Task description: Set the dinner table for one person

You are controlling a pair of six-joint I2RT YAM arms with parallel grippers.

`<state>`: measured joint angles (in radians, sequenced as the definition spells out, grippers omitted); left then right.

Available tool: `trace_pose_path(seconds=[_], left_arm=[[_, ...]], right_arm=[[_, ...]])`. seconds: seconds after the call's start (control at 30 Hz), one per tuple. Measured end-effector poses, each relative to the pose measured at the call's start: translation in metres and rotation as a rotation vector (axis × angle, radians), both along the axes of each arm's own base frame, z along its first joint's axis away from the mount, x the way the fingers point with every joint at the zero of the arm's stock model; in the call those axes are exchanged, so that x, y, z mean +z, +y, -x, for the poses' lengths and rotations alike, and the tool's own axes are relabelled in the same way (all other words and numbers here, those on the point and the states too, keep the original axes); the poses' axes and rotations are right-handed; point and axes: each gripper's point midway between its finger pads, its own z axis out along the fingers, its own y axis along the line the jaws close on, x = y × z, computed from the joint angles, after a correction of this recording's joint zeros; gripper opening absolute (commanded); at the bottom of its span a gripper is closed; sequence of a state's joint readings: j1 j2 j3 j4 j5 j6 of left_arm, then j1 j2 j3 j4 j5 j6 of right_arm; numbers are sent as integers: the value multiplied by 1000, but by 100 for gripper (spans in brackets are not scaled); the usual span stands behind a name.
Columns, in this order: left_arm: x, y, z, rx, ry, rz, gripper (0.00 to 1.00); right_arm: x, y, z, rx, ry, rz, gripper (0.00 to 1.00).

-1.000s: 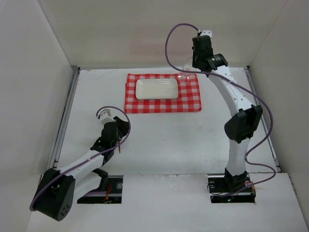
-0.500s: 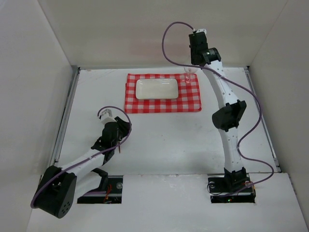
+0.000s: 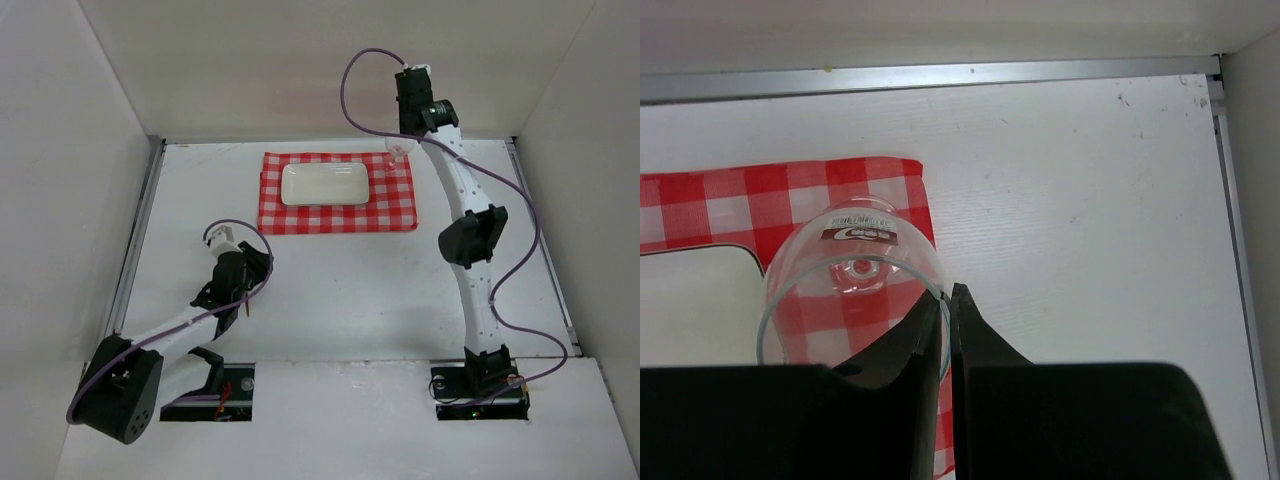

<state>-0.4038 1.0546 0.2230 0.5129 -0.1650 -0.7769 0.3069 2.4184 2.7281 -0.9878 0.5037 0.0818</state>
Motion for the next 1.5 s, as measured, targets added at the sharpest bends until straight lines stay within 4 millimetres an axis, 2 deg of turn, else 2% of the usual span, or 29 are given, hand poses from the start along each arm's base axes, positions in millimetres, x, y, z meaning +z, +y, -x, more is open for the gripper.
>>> trace_pose_path(seconds=[0.13,0.33,0.4,0.47,0.67,0.8,1.37,1.5], left_arm=[[-2,-1,-1,-1,4,-1,32],[-2,0,-2,2,2,1,32],[-2,1,-2,4,2,1,32],[-2,1,-3,5,2,1,32],[-3,2,-3,8,5,0,32],[-5,2,-2,6,11,-1,32],[-5,2,-3,6,12,-1,32],[-5,2,-3,6,12,-1,32]], right_arm=[[1,-1,-3,0,-10,-7,1],[-18,2,-10,5,13,-4,2],[-17,3,-12,7,6,-8,4],[-16,3,-12,10,3,-12,9],[-14,5,-15,8,-12,-22,39],[-12,6,-19,9,-28,-25,45],[-6,8,-23,0,-60,-47,49],[4,8,-21,0,-77,-62,49]])
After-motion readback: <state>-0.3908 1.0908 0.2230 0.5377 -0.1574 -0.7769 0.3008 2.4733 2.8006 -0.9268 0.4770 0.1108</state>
